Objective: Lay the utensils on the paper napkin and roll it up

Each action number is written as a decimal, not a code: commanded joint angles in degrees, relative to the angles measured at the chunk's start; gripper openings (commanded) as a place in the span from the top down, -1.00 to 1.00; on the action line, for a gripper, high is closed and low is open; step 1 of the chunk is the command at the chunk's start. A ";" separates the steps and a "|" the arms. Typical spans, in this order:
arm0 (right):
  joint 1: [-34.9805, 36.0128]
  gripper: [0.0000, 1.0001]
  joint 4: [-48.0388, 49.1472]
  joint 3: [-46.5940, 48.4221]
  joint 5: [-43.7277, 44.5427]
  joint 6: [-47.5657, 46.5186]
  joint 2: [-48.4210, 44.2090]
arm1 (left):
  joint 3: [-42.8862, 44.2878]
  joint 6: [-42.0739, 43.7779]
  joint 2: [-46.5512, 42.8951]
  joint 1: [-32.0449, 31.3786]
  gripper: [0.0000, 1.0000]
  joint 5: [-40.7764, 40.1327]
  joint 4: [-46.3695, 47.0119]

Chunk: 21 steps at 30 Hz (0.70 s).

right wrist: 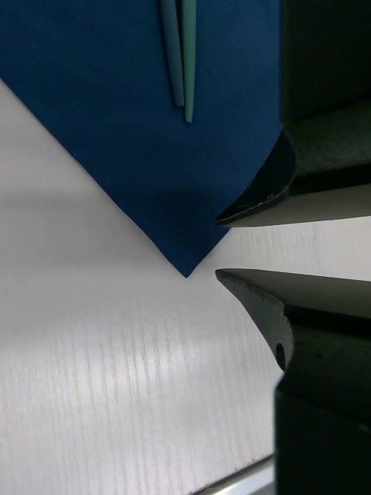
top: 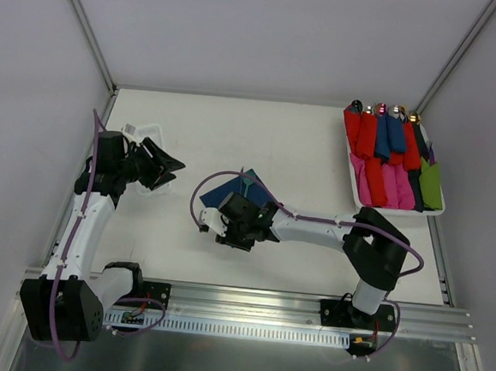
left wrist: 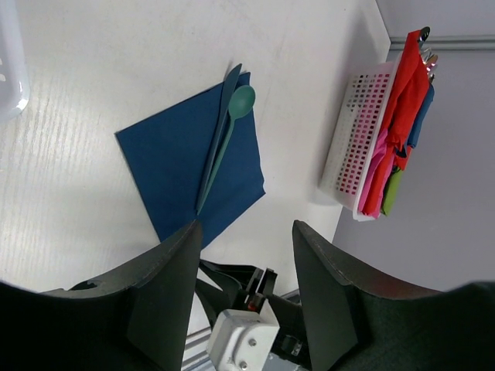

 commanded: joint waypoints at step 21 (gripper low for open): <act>1.67 0.29 2.46 0.00 -1.40 0.23 -0.05 | -1.12 1.14 -1.68 1.20 -0.03 1.43 -2.36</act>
